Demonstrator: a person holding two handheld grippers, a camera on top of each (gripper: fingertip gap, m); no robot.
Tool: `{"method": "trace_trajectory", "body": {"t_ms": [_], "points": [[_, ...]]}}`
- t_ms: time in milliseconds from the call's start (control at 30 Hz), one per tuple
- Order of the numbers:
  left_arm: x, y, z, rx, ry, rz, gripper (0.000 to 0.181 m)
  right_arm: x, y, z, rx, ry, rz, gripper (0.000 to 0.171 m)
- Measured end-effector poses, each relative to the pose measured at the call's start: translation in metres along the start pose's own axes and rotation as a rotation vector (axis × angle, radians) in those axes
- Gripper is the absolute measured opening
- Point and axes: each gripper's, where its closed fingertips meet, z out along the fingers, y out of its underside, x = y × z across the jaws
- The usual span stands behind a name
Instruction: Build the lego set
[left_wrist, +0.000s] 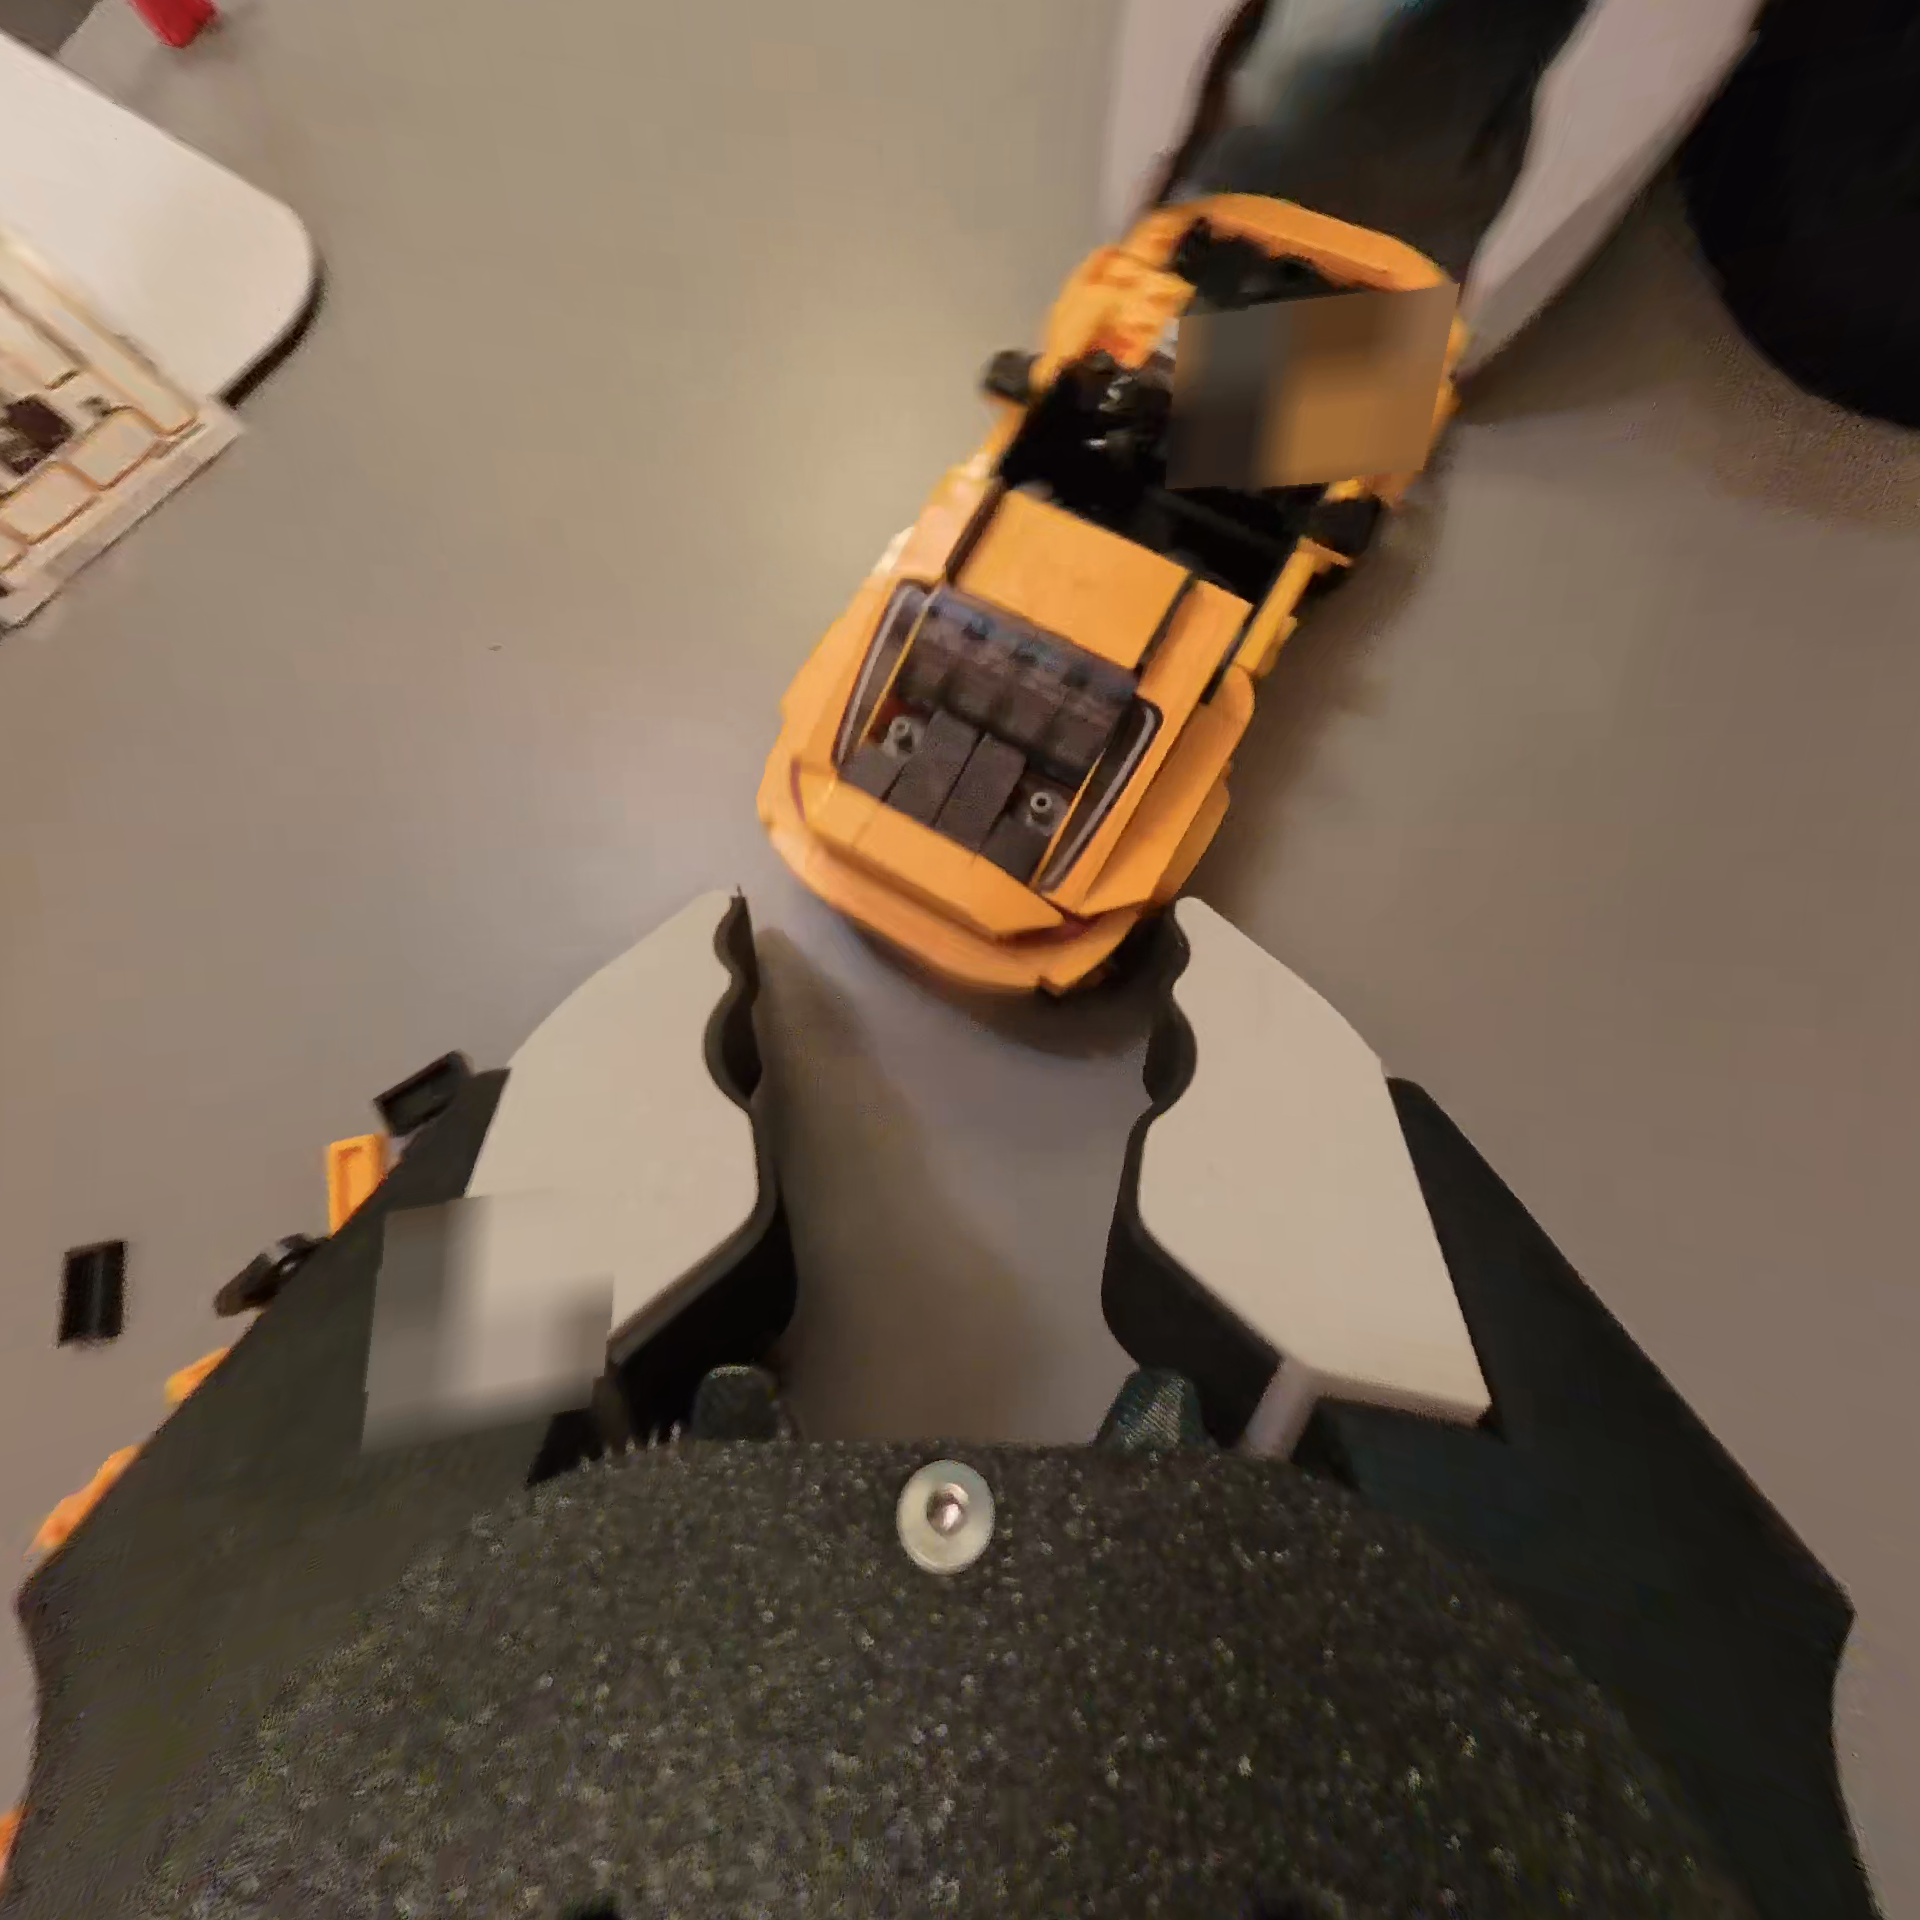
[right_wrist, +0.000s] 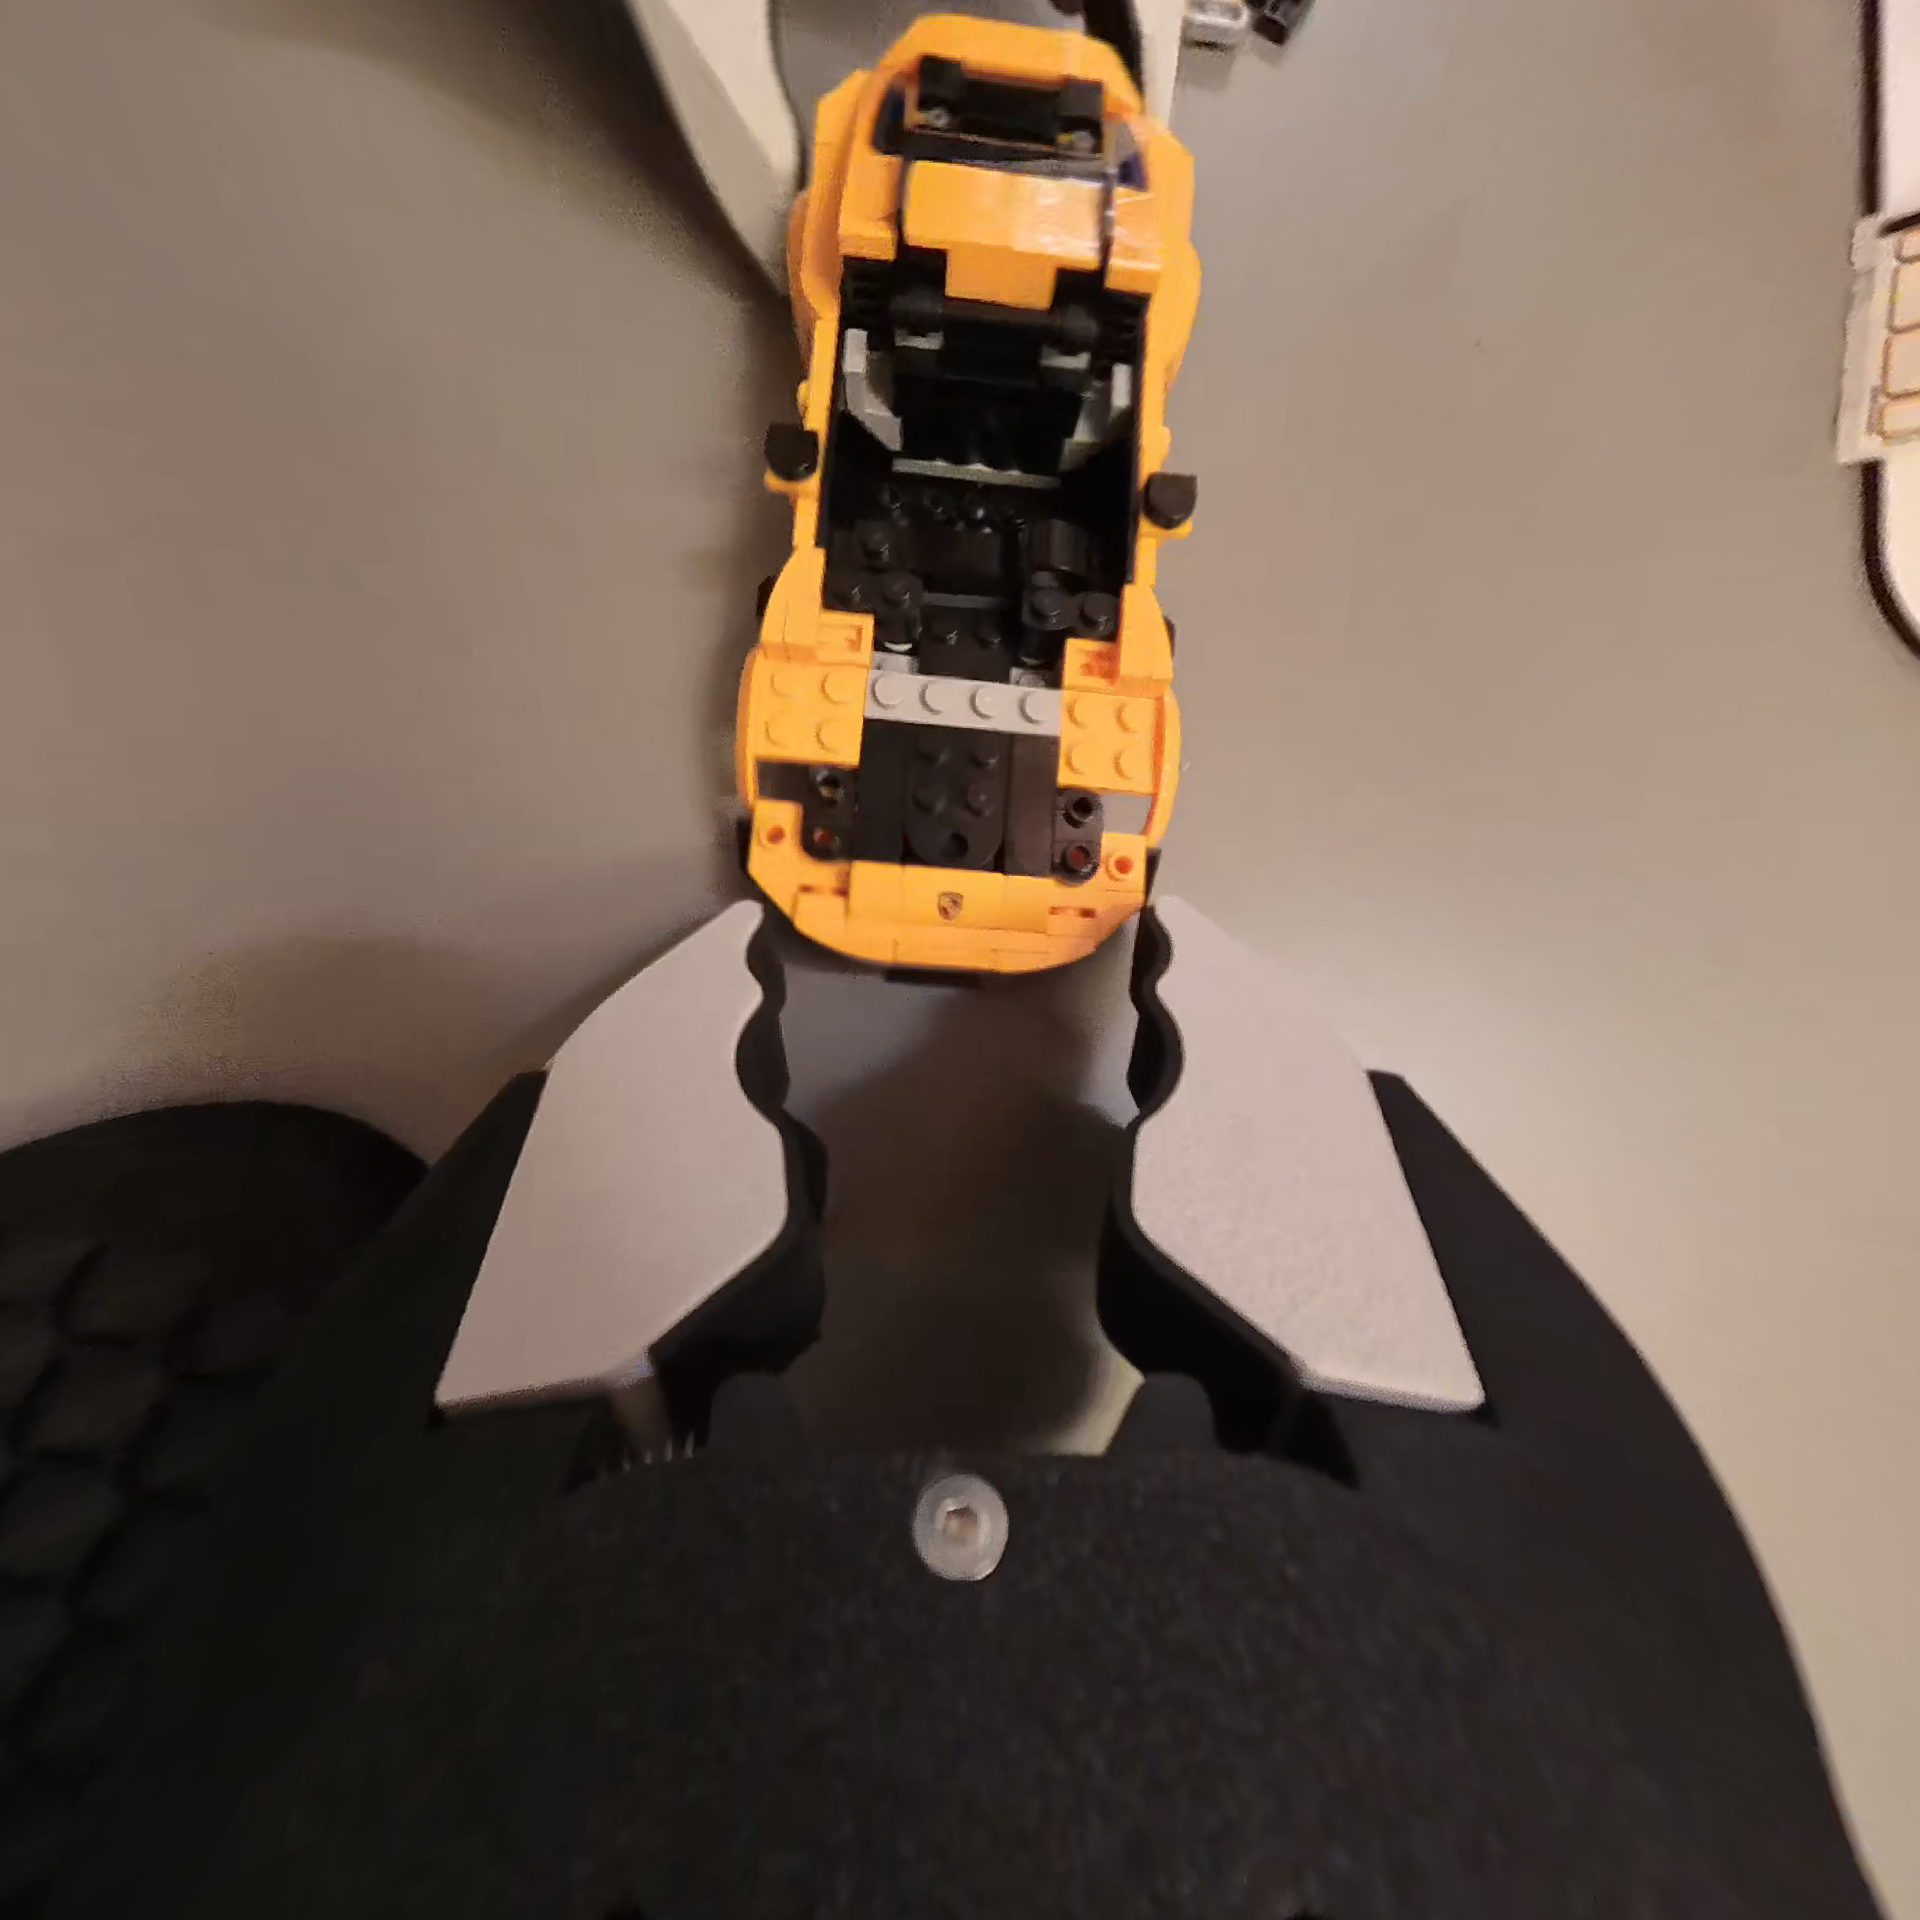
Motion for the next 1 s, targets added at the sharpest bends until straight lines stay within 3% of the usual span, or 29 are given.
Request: {"method": "trace_trajectory", "body": {"t_ms": [333,567,667,767,833,900,1000], "points": [[-0.023,-0.012,0.010,0.036,-0.126,-0.163,0.041,-0.055,-0.012,-0.012,0.022,0.007,-0.099,0.029],[-0.033,-0.017,0.012,0.011,-0.164,-0.140,0.040,-0.075,-0.040,-0.004,0.047,-0.067,-0.176,0.022],[-0.025,-0.020,0.002,0.059,-0.111,-0.162,0.039,-0.047,-0.045,-0.016,0.059,0.026,-0.080,0.036],[-0.002,-0.020,0.002,0.053,0.010,-0.149,0.038,-0.031,-0.038,-0.017,0.021,0.056,0.029,0.065],[0.015,-0.017,0.006,0.017,0.099,-0.139,0.041,-0.026,-0.032,-0.009,0.000,0.053,0.080,0.076],[0.028,-0.015,0.010,-0.018,0.145,-0.117,0.049,-0.026,-0.027,0.000,-0.018,0.026,0.127,0.082],[0.045,-0.021,0.012,0.001,0.207,-0.095,0.055,-0.031,-0.029,0.009,-0.016,-0.003,0.131,0.079]]}}
